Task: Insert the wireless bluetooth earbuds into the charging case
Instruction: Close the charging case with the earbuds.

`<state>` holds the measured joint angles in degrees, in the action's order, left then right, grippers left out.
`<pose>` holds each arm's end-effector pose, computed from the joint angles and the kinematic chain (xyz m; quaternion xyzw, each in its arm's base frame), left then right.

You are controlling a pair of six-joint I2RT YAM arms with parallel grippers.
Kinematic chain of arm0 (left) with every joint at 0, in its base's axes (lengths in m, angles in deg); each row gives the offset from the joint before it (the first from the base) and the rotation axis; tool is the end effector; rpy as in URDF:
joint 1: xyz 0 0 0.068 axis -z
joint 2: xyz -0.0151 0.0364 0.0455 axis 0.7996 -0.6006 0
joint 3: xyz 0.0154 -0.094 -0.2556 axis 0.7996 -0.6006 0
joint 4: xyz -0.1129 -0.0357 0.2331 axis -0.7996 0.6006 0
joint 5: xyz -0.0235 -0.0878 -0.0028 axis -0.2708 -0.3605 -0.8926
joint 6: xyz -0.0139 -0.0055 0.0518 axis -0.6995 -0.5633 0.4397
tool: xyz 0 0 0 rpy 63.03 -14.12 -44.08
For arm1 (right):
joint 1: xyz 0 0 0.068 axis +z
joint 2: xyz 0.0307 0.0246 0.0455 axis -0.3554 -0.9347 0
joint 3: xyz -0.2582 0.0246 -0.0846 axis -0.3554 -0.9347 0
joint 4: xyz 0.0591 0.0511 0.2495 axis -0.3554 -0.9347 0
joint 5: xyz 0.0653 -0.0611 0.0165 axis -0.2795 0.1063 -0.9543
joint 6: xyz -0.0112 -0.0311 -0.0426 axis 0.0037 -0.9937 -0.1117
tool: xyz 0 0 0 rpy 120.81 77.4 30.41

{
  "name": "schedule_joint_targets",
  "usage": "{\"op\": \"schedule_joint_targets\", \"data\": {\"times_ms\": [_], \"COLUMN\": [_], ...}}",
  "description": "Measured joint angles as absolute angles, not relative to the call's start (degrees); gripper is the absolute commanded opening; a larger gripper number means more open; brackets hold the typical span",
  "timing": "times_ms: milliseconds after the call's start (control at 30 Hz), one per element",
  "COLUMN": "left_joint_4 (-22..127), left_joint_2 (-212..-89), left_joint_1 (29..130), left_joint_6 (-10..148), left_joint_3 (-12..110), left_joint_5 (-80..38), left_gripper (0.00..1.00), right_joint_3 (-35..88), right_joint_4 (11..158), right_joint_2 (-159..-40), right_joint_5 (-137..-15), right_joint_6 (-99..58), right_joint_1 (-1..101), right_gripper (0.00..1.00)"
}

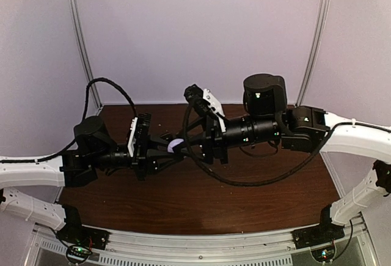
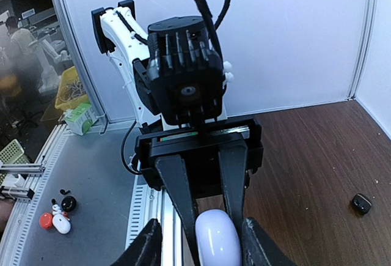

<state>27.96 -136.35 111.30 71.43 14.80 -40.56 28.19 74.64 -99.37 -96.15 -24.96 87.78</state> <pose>0.1153 -0.2175 0.3109 0.4349 0.5314 -0.5295 0.4981 0.1128 0.3081 0.3940 -0.5359 0.5648 0.4963 0.3840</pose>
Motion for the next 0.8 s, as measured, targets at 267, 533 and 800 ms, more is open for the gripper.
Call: {"op": "schedule_joint_targets", "data": {"times_ms": [267, 533, 800], "left_joint_4": [28.18, 27.96, 25.93], "left_joint_2": [-136.42, -136.48, -137.2], "left_joint_1": [111.65, 111.65, 111.39], "left_joint_6": [71.43, 71.48, 71.48], "left_joint_3": [14.8, 14.8, 14.88], "left_joint_5": [-40.75, -41.63, -41.93], "left_gripper": [0.0, 0.0, 0.0], "right_joint_3": [28.23, 28.82, 29.17], "right_joint_4": [73.99, 72.94, 72.63], "right_joint_2": [-99.26, -99.19, -97.49], "right_joint_5": [-96.39, -95.74, -93.46], "right_joint_6": [-26.3, -27.33, -26.3], "right_joint_1": [88.52, 88.8, 89.04], "right_gripper": [0.41, 0.4, 0.3]}}
